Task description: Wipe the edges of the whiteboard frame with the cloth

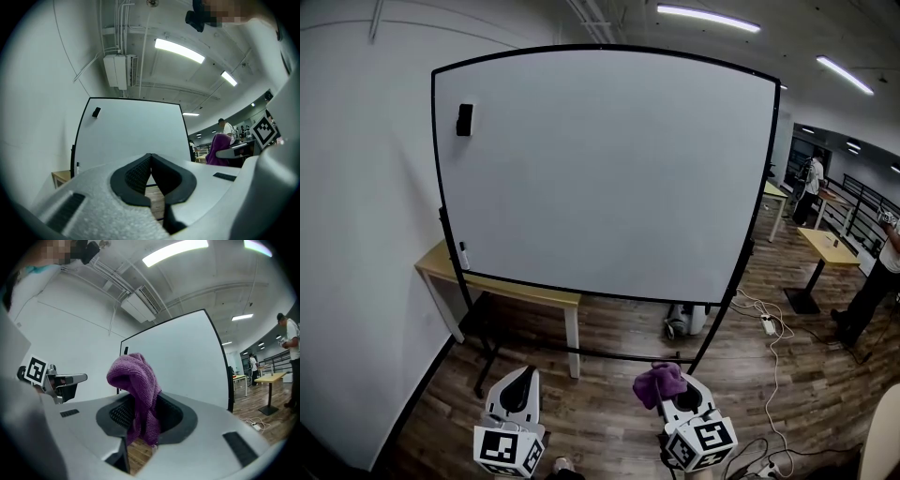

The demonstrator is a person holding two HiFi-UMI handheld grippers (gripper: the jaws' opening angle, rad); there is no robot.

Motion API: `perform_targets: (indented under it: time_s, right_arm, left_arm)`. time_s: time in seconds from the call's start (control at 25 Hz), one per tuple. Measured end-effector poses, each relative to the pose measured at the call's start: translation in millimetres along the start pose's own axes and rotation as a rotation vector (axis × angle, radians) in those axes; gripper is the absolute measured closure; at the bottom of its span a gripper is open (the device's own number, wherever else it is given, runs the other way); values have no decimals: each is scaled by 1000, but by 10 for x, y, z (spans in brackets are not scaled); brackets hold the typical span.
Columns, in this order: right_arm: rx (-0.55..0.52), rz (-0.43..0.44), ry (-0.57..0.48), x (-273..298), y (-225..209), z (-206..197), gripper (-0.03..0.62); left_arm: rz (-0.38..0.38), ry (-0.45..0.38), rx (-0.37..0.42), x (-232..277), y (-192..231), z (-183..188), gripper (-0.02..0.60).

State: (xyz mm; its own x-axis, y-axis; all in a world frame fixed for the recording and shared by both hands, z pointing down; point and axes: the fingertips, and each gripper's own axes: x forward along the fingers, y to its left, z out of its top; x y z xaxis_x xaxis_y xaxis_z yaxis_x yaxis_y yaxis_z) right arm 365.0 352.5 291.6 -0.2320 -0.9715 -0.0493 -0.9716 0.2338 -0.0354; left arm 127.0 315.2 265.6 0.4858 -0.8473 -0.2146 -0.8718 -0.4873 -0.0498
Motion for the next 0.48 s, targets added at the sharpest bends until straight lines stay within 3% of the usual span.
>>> perform_targets:
  time_s: [0.48]
  right_arm:
    - [-8,65,6,-99,261,25,477]
  left_arm:
    - [38,2,-4,-272,25,26,565]
